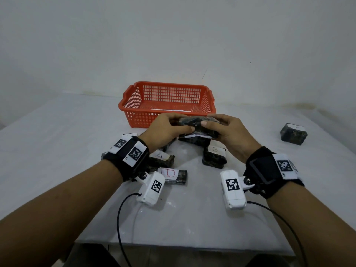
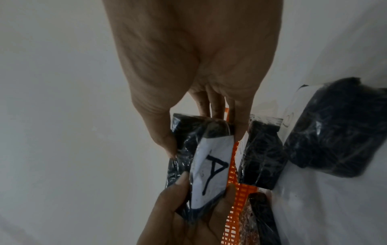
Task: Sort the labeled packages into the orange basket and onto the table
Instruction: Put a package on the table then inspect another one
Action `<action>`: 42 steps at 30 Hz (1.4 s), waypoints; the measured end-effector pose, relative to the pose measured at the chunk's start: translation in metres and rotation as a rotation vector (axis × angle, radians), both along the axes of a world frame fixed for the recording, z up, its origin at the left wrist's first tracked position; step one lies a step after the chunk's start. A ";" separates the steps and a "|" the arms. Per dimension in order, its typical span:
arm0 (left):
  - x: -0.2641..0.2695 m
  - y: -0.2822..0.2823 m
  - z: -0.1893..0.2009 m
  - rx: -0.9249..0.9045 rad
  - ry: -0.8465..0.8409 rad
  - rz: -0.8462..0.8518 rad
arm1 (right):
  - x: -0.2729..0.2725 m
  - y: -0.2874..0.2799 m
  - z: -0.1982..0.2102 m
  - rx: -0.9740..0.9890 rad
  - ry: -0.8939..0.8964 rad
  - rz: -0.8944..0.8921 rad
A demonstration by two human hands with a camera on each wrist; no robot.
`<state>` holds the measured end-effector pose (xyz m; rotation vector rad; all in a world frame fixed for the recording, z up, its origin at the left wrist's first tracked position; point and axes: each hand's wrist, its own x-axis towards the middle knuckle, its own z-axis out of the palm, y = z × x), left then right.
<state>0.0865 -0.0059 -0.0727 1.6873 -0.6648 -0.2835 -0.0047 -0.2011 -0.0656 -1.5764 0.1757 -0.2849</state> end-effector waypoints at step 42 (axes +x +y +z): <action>-0.005 -0.001 -0.002 -0.088 -0.019 0.056 | -0.003 0.006 -0.001 -0.029 0.065 0.036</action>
